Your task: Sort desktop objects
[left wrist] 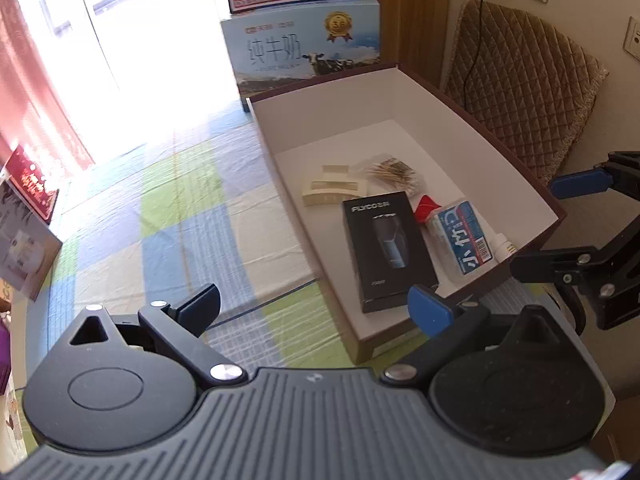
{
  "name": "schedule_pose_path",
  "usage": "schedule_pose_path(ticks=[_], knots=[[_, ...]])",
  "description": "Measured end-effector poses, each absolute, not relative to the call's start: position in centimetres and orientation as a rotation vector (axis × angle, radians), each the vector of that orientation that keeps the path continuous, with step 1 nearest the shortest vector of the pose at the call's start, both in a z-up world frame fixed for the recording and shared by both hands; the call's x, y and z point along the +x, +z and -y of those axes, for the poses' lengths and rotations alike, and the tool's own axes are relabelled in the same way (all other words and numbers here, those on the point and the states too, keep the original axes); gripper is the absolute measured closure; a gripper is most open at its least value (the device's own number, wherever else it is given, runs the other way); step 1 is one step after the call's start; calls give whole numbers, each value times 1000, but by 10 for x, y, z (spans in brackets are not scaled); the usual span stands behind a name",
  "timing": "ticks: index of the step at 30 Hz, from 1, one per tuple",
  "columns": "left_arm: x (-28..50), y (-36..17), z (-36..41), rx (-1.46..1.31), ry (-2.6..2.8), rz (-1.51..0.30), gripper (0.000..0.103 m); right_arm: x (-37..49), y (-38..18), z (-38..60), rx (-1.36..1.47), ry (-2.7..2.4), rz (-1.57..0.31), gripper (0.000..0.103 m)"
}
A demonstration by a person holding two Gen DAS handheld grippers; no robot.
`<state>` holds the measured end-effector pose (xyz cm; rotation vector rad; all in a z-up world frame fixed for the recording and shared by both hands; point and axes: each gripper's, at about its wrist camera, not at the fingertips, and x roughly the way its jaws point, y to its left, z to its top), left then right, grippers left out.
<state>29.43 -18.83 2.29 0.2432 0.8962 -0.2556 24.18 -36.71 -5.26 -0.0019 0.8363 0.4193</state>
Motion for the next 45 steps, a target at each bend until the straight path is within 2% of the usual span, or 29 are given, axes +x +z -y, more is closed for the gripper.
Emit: schedule_pose_path(ticks=[13, 28, 45], knots=[[238, 31, 123, 169, -170, -881, 4, 211, -49, 321, 25, 467, -840, 2], [174, 16, 38, 67, -15, -942, 4, 197, -78, 254, 51, 566, -922, 2], [157, -7, -12, 23, 62, -1008, 4, 197, -113, 195, 41, 617, -989, 2]])
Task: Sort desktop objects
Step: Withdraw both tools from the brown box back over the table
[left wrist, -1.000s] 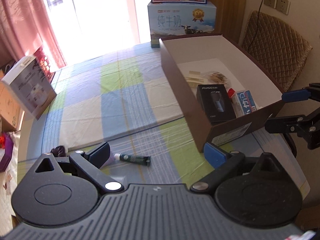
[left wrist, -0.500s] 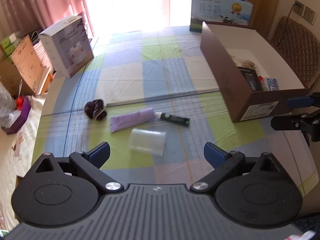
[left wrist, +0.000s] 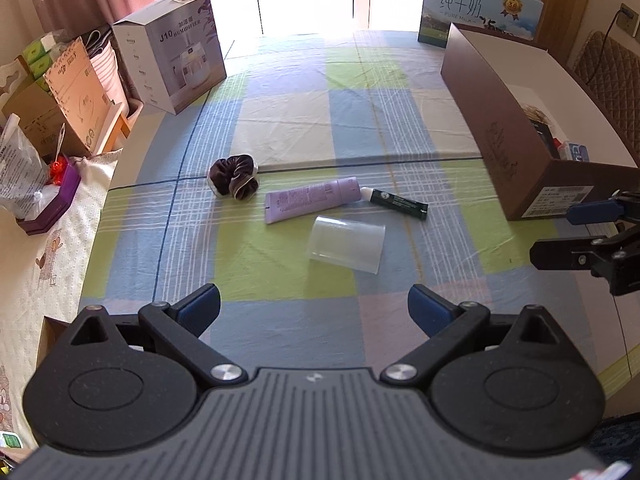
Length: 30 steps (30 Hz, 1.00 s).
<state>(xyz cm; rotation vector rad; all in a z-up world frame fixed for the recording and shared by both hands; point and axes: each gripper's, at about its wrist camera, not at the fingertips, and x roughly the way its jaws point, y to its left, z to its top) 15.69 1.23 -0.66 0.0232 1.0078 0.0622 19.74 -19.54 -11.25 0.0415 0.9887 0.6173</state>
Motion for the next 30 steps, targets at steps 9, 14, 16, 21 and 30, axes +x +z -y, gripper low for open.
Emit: schedule_pose_path(ticks=[9, 14, 16, 21, 30], knots=[[163, -22, -17, 20, 41, -1037, 4, 203, -131, 179, 21, 591, -1009, 2], [170, -29, -19, 20, 31, -1055, 4, 206, -136, 175, 21, 579, -1017, 2], [172, -30, -19, 22, 29, -1058, 4, 207, -137, 174, 19, 575, -1017, 2], [178, -33, -20, 23, 23, -1063, 4, 210, -140, 172, 17, 560, -1016, 2], [192, -49, -16, 37, 6, -1084, 4, 218, -154, 165, 12, 544, -1000, 3]])
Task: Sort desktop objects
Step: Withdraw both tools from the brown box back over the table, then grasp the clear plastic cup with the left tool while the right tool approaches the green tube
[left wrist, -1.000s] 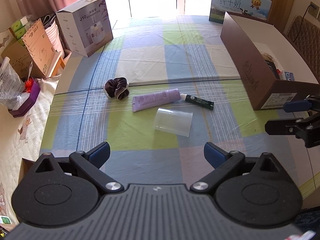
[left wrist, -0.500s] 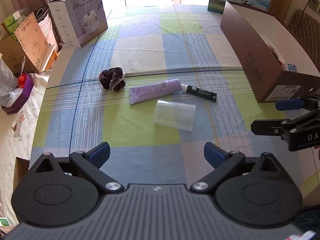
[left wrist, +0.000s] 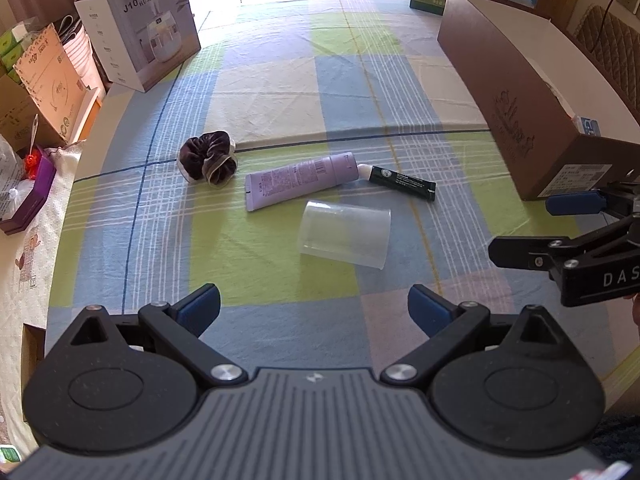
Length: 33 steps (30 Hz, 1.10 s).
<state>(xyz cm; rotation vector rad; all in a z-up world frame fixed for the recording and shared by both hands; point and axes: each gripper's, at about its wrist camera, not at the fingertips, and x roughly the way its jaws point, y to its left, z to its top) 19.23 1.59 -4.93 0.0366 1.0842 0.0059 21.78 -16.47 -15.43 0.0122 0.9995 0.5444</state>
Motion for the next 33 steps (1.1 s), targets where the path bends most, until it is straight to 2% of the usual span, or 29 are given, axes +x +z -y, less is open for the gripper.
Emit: schedule_pose_path(ticks=[1, 5, 8, 10, 26, 27, 30, 32, 33], knots=[[194, -51, -16, 40, 6, -1083, 4, 218, -156, 163, 7, 550, -990, 5], [198, -62, -15, 53, -1, -1075, 4, 220, -164, 157, -27, 559, -969, 26], [201, -70, -16, 36, -24, -1066, 4, 224, -172, 158, -10, 550, -979, 36], [203, -74, -15, 37, -43, -1055, 4, 228, -175, 159, 1, 541, -986, 38], [252, -108, -1, 127, -163, -1043, 7, 242, -190, 163, 18, 479, -1004, 40], [254, -109, -1, 130, -165, -1040, 8, 243, -191, 162, 14, 479, -1002, 40], [258, -110, -2, 146, -163, -1030, 22, 246, -193, 157, -9, 487, -1002, 40], [258, -111, -5, 147, -159, -1030, 34, 248, -195, 152, -27, 501, -997, 40], [257, -111, -8, 141, -157, -1031, 34, 249, -195, 149, -34, 510, -996, 40]])
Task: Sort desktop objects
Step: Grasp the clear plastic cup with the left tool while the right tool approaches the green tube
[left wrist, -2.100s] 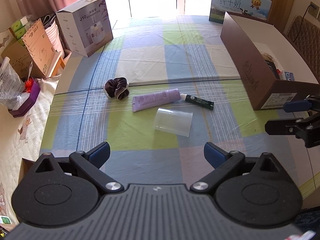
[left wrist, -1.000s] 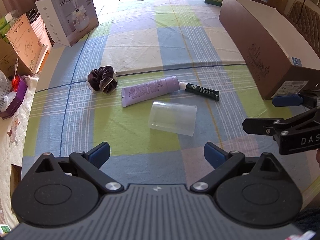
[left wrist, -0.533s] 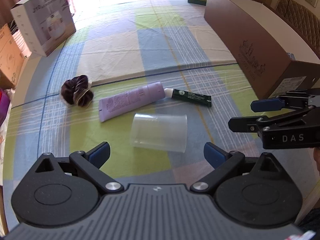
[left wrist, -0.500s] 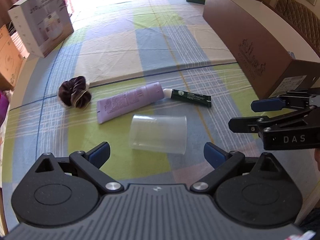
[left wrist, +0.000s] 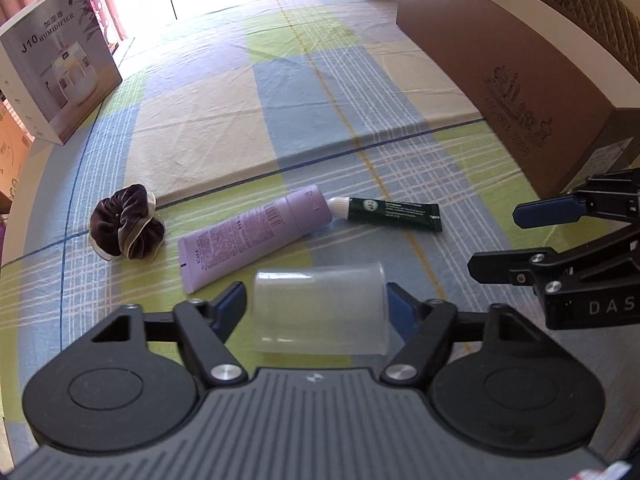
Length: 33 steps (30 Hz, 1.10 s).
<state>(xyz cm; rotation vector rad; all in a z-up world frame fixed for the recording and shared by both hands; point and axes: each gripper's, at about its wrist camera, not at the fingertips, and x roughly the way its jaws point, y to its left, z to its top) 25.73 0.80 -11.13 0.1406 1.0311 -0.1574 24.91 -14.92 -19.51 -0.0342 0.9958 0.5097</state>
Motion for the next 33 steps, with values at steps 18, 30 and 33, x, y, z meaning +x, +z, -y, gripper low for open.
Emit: schedule_pose_path(ticks=[18, 30, 33], knots=[[233, -107, -84, 34, 81, -1061, 34, 290, -219, 93, -239, 648, -901, 54], [235, -109, -81, 24, 82, -1070, 34, 263, -214, 104, -243, 653, -973, 88], [234, -109, -78, 15, 61, -1068, 31, 250, -212, 114, -231, 618, -987, 88]])
